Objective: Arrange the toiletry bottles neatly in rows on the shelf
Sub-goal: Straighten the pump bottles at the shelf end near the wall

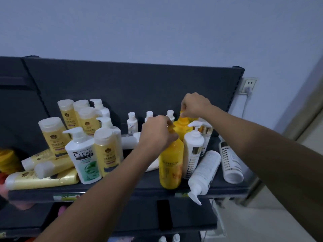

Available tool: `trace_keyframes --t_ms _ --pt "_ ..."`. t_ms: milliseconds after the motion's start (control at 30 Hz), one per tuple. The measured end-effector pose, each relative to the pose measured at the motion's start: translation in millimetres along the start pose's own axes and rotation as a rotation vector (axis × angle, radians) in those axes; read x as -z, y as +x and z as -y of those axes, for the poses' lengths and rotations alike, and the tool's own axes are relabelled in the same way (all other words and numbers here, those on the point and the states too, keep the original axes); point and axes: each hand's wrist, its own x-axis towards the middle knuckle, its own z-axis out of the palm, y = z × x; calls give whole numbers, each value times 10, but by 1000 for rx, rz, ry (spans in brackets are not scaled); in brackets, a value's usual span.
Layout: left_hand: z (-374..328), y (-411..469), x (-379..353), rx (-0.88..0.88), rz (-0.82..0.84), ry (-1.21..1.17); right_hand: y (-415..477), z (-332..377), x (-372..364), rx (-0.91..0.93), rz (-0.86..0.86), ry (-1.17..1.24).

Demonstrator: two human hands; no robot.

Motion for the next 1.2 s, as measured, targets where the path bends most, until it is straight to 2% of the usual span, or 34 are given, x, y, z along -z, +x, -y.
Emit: trace_keyframes --t_ms 133,267,433,533,600,667,733,867,1067,1200 --pt "-136 -32 -196 -121 -12 58 -54 -132 105 71 45 49" --pt "-97 -38 -235 -129 -34 60 -271 -345 371 71 -82 119" --pt "-59 -127 -338 -167 -58 51 -632 -685 483 -51 -185 129" --pt "-110 -237 -408 -160 -132 233 -810 -880 389 -123 -152 117" --pt "-219 -340 -440 -276 -265 304 -889 -998 252 -162 -116 103" --pt "-369 -414 -525 -468 -312 237 -926 -1110 75 -203 -68 57" --pt "-554 -461 -665 -534 -142 206 -924 -1227 -119 -239 -15 2" --pt "-781 -508 -1170 -388 231 329 -884 -1506 -537 -282 85 -23" --pt "-778 -528 -1776 -266 410 662 -752 -1964 -1097 -305 216 -42" --pt "-746 -535 -2026 -147 482 712 -612 -2138 -1382 -272 301 -39"
